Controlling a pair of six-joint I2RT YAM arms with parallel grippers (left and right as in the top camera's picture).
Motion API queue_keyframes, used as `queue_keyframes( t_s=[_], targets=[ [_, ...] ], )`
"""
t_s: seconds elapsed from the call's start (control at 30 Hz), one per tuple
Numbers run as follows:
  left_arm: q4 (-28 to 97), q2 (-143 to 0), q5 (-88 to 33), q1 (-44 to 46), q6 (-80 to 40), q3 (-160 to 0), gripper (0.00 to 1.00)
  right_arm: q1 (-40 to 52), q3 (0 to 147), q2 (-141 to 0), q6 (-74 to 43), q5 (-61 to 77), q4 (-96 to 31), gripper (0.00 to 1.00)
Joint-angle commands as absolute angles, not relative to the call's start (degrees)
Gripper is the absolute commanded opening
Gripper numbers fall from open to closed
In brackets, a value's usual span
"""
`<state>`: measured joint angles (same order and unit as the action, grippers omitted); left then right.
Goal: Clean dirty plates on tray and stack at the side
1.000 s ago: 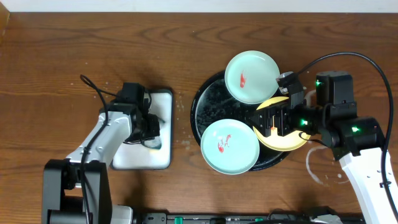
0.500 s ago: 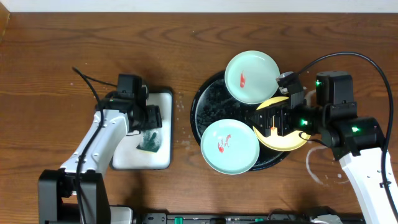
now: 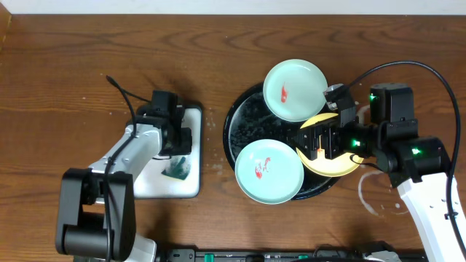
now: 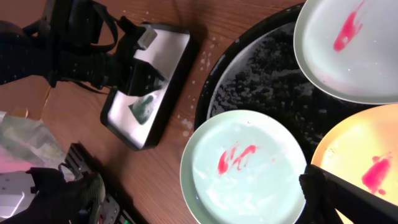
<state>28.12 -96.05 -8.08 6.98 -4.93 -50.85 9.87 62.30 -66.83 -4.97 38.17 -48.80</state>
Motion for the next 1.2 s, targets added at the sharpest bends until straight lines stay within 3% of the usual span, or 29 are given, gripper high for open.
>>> queue_keyframes(
  t_s=[0.0,0.2,0.23,0.3,0.4,0.73,1.17],
  targets=[
    [28.4,-96.9,-6.9,7.2,-4.1,-50.1,0.08,9.8,63.2,-66.2,-4.2,38.9,-48.9,0.99],
    [31.9,-93.7,-6.8,7.2,-4.1,-53.1,0.08,9.8,63.2,-66.2,-4.2,38.9,-49.0,0.99],
    [32.6,-92.8,-6.8,7.2,-4.1,-53.8,0.14,9.8,63.2,-66.2,-4.2,38.9,-49.0,0.99],
    [33.4,-90.7,-6.8,7.2,-4.1,-54.8,0.46,9.8,63.2,-66.2,-4.2,38.9,-49.1,0.99],
    [34.4,-87.4,-6.8,7.2,-4.1,-55.0,0.63,9.8,63.2,-66.2,-4.2,38.9,-49.1,0.99],
    [44.4,-85.7,-6.9,7.2,-7.2,-52.9,0.65,9.8,63.2,-66.2,-4.2,38.9,-49.1,0.99],
    [30.6,-86.2,-6.9,7.2,-7.6,-39.5,0.64,9.8,63.2,-66.2,-4.2,38.9,-49.1,0.99]
  ],
)
